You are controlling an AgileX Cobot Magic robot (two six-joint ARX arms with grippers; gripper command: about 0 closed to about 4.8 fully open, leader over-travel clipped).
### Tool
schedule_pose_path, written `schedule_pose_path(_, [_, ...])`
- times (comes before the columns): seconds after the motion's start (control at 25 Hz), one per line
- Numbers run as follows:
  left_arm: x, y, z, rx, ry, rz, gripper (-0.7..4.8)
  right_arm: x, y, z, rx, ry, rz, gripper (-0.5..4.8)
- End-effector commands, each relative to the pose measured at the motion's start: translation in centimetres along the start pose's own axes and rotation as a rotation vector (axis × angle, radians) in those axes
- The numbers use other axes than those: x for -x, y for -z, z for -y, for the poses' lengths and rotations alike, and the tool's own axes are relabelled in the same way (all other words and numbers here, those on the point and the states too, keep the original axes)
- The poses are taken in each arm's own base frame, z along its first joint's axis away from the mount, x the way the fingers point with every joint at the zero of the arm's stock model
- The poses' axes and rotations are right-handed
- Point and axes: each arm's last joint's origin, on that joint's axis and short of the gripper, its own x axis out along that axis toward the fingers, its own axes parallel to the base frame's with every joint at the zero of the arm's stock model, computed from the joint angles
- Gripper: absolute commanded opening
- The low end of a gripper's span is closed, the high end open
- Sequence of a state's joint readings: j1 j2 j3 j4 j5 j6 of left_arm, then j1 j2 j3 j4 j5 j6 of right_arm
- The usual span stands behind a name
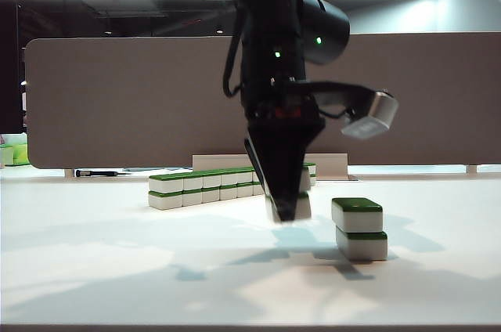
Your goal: Take a mahjong tile from the mahjong wall and then place it on the table close to you.
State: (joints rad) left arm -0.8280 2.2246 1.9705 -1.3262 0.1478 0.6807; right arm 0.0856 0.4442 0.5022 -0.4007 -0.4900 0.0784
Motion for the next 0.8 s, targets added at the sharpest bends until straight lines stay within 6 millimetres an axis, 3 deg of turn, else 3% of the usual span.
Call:
schedule_pose_path(0.04, [-0.5,-0.3,0.1,-0.005,0.018,-0.001,1.19,0.1,-0.3,-0.1,0.010,0.000,0.019,-0.01])
schedule_pose_path(0.8, [-1.9,-1.2,0.0,-0.022,0.029,0.027,1.19,0.1,-0.3,-0.1,0.010,0.001,0.019,-0.01])
